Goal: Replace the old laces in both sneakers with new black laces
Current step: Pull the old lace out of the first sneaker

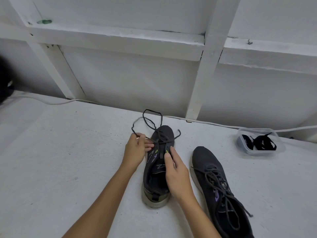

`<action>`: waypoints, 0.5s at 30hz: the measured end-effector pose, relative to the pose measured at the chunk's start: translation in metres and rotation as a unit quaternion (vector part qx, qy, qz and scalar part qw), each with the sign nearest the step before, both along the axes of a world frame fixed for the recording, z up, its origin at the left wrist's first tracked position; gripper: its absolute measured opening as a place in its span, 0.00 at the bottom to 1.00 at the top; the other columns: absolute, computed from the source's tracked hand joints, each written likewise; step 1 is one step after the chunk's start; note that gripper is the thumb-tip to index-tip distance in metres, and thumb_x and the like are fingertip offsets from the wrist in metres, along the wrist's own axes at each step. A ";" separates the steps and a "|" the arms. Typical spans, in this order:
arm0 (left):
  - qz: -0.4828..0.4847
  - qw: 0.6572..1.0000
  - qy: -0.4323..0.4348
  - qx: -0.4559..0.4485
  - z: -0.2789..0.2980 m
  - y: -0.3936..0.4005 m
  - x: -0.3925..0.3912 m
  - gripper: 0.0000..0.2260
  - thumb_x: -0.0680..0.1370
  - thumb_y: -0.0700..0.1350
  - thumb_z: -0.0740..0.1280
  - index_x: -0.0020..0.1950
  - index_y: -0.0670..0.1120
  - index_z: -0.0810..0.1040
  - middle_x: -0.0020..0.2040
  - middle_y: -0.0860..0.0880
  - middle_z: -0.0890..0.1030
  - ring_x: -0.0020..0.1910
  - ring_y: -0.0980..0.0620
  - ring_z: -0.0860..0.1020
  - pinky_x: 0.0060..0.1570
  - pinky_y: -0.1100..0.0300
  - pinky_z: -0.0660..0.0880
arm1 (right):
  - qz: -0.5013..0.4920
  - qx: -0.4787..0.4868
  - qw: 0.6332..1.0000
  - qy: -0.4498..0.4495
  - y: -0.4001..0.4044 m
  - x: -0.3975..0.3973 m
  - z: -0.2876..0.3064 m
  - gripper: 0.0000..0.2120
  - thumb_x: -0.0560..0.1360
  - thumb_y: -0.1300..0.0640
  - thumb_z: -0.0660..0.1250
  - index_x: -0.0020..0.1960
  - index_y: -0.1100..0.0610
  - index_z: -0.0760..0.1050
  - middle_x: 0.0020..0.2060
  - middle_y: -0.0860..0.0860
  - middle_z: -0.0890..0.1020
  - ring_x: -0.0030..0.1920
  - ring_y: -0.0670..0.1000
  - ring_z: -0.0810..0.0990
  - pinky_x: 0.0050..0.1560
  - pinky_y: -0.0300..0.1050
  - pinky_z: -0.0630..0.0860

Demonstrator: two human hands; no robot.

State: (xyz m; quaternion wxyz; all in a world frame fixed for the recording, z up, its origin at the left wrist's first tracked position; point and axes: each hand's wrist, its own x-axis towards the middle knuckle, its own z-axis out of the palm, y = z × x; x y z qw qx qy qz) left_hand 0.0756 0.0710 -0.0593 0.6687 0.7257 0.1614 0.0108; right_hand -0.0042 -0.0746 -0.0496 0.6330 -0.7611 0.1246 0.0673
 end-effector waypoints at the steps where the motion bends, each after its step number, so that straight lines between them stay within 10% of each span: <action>1: -0.033 0.999 0.000 0.009 -0.003 0.002 -0.001 0.04 0.84 0.46 0.61 0.54 0.47 0.75 0.48 0.46 0.84 0.47 0.51 0.84 0.46 0.63 0.79 | 0.000 0.001 1.000 0.000 0.000 0.000 0.000 0.26 0.83 0.43 0.60 0.79 0.46 0.65 0.75 0.38 0.68 0.74 0.37 0.65 0.76 0.39 0.61; 7: -0.137 0.974 -0.045 0.177 0.000 0.007 -0.001 0.04 0.79 0.46 0.70 0.52 0.51 0.84 0.46 0.57 0.85 0.45 0.62 0.82 0.48 0.71 0.76 | 0.017 -0.005 1.000 0.000 -0.002 0.000 0.001 0.25 0.83 0.43 0.59 0.79 0.45 0.64 0.75 0.38 0.67 0.75 0.37 0.63 0.76 0.39 0.59; 12: 0.018 0.999 0.012 -0.042 0.004 -0.006 0.000 0.08 0.85 0.45 0.57 0.55 0.43 0.72 0.46 0.44 0.85 0.46 0.50 0.85 0.46 0.61 0.81 | 0.014 0.002 1.000 0.001 -0.002 0.000 0.001 0.25 0.83 0.43 0.59 0.79 0.45 0.64 0.75 0.37 0.67 0.74 0.36 0.63 0.73 0.34 0.58; 15: -0.120 0.990 -0.009 0.071 -0.001 0.003 -0.006 0.05 0.81 0.47 0.66 0.56 0.50 0.78 0.50 0.52 0.84 0.51 0.56 0.82 0.54 0.64 0.78 | 0.013 0.003 1.000 0.000 -0.002 0.000 0.001 0.25 0.83 0.42 0.59 0.79 0.44 0.64 0.76 0.36 0.67 0.75 0.36 0.63 0.75 0.37 0.58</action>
